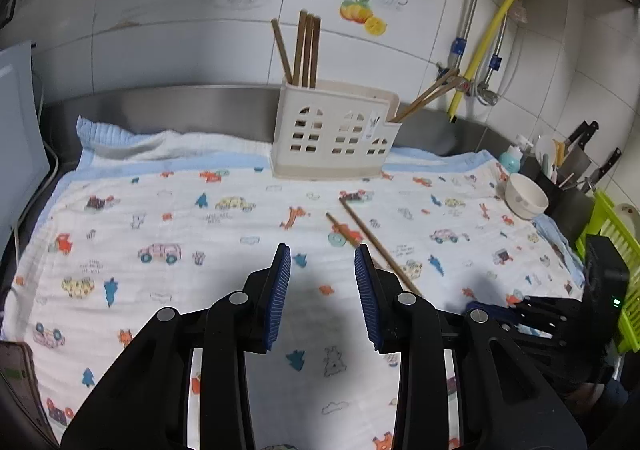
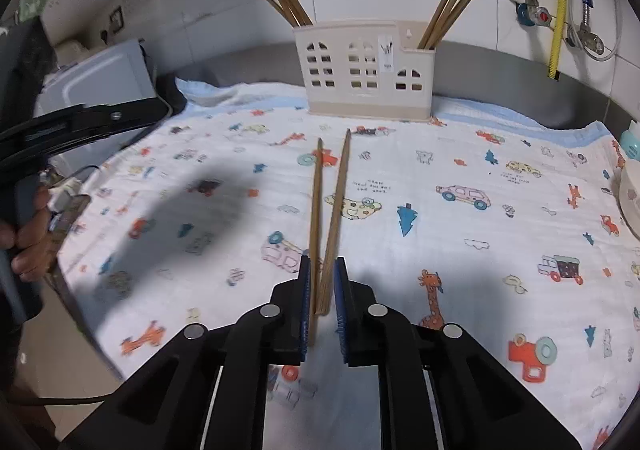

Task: Organize utensils
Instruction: 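Move both tools back to the last two chopsticks on the cloth, then close each tool on one of the last chopsticks and lift it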

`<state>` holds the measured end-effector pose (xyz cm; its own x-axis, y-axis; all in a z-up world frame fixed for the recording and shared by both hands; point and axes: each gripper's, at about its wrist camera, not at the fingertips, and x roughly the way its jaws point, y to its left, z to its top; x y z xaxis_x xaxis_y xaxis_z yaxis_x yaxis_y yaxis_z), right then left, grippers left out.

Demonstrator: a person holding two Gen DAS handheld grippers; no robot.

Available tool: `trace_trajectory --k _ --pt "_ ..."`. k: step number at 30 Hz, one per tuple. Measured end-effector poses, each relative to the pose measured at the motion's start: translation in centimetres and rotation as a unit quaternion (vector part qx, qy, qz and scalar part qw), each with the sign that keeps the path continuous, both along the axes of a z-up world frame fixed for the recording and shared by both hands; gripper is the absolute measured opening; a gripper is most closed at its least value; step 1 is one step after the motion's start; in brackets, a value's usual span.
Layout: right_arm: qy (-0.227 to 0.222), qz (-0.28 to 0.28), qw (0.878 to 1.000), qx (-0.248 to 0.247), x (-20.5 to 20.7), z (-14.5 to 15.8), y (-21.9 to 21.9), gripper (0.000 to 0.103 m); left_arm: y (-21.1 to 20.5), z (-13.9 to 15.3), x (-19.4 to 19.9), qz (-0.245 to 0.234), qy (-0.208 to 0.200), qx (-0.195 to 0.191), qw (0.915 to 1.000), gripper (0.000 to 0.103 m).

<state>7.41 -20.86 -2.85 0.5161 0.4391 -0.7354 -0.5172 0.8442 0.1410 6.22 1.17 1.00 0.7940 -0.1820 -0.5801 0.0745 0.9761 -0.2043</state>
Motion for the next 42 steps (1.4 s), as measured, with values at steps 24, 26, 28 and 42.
trace_trajectory --k 24,26,28,42 --pt "0.007 -0.021 0.999 -0.045 0.3 -2.1 -1.0 0.006 -2.5 -4.1 0.8 -0.034 0.057 -0.024 0.9975 0.034" --pt "0.008 -0.027 0.999 -0.039 0.0 -2.0 -1.8 0.006 -3.5 -4.6 0.7 -0.044 0.066 -0.029 0.9964 0.034" --pt "0.011 -0.031 0.999 -0.029 -0.3 -1.8 -3.0 0.006 -4.7 -5.0 0.5 -0.049 0.071 -0.027 0.9959 0.038" --pt "0.013 -0.042 0.999 -0.006 -2.0 -1.3 -7.5 0.006 -12.3 -8.0 0.5 -0.043 0.122 -0.029 0.9912 0.038"
